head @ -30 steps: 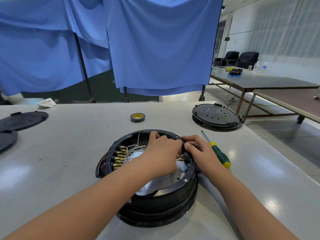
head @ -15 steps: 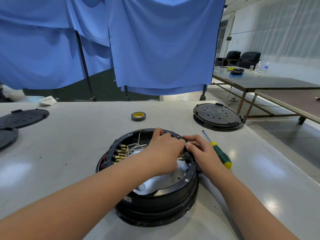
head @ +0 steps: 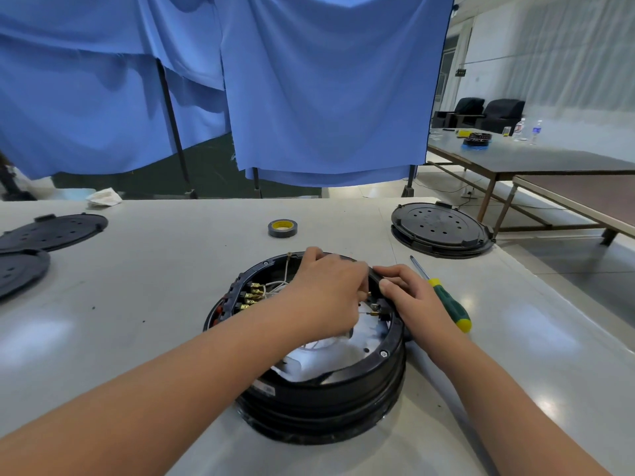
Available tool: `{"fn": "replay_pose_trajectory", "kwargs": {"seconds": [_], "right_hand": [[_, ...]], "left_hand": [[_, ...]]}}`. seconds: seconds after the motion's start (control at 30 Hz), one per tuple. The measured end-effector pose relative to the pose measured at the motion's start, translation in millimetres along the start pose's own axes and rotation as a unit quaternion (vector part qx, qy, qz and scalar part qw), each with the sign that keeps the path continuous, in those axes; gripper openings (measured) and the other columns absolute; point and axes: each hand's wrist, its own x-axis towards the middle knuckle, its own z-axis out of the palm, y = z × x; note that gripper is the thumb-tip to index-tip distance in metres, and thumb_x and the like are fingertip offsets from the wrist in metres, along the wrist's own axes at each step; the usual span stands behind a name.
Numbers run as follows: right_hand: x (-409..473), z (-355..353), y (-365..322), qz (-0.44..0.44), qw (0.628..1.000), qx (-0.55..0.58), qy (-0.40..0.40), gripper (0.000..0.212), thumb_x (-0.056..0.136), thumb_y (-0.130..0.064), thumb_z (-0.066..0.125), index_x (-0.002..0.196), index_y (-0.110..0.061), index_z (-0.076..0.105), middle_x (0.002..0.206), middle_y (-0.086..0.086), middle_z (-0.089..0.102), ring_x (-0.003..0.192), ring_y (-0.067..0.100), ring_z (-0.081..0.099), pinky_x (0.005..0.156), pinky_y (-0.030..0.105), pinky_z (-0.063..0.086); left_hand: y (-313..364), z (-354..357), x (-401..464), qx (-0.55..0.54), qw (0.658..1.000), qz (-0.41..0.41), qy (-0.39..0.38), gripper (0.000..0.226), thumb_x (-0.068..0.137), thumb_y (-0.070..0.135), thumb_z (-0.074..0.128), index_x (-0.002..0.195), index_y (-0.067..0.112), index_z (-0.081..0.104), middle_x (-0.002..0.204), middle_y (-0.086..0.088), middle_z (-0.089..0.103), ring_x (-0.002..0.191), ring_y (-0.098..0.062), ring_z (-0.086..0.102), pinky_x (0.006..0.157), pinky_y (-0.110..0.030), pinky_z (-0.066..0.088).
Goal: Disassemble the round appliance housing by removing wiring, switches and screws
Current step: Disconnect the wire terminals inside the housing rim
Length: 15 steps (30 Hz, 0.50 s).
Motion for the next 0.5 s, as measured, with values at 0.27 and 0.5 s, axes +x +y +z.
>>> {"fn": "replay_pose_trajectory", "kwargs": {"seconds": [0.27,0.5], "right_hand": [[-5,0,-5,0.004,1.000,-0.001,0.007,0.021,0.093,-0.008,0.053,0.109,-0.015,0.064,0.101,0.004,0.068,0.088,0.005,0.063,0.072,0.009,0.050],[-9,-2,-12,-0.022,0.998,-0.043,0.048,0.019,0.091,-0.024,0.059,0.109,-0.024,0.068,0.107,-0.007,0.069,0.096,-0.002,0.063,0.079,0.009,0.048]], "left_hand": [[-11,-4,-10,-0.401,0.904,-0.107,0.098,0.008,0.088,0.025,0.065,0.080,0.028,0.067,0.082,0.008,0.069,0.081,-0.008,0.063,0.073,-0.015,0.048],[-13,-15,-17,-0.579,0.782,-0.154,0.171,0.003,0.083,0.024,0.071,0.082,0.026,0.073,0.068,0.013,0.070,0.058,0.002,0.059,0.057,-0.013,0.048]]}}
